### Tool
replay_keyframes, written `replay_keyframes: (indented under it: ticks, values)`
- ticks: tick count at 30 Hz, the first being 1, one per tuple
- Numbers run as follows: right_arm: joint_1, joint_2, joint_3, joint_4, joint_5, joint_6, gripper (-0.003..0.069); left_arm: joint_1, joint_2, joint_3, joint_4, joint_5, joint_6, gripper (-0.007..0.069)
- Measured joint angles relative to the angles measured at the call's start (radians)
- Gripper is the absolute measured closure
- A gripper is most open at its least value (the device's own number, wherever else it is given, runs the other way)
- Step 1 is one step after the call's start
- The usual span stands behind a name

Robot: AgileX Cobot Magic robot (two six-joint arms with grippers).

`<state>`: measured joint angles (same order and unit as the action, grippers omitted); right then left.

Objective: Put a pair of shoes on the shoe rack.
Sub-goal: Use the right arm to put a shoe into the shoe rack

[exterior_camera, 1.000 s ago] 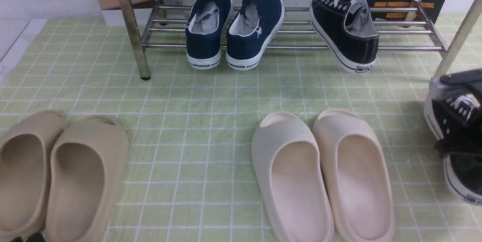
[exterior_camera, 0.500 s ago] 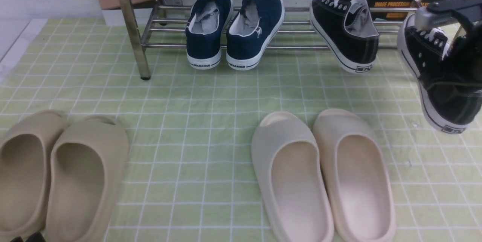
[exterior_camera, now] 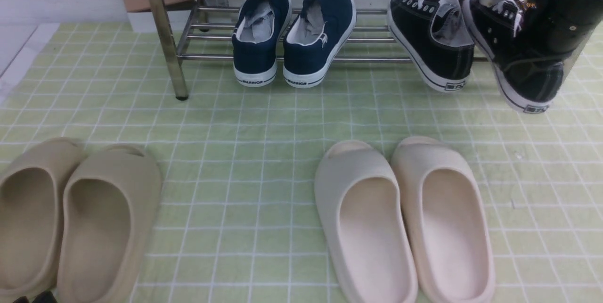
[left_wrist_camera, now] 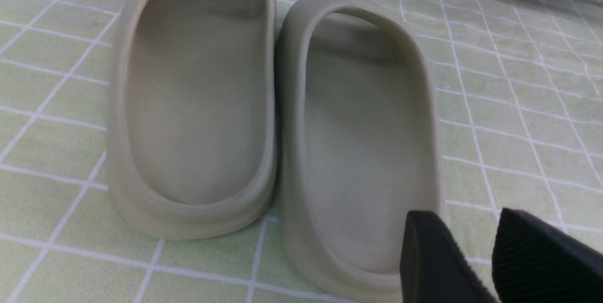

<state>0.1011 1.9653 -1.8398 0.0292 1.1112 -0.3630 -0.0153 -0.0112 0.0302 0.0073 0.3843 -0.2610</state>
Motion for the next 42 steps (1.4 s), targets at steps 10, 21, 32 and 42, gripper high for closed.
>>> replay_keyframes:
  ticks: [10,21,32,42]
  values:
    - [0.000,0.185,-0.206,-0.045,-0.009,-0.059,0.0638,0.000,0.000,0.000,0.000,0.000,0.000,0.0407]
    - [-0.001,0.228,-0.233,-0.051,-0.052,-0.051,0.0637,0.000,0.000,0.000,0.000,0.000,0.000,0.0407]
    - [0.000,0.225,-0.240,-0.036,-0.150,0.035,0.0431,0.000,0.000,0.000,0.000,0.000,0.000,0.0407]
    - [-0.001,0.066,-0.252,-0.048,0.122,0.110,0.0260,0.000,0.000,0.000,0.000,0.000,0.000,0.0407]
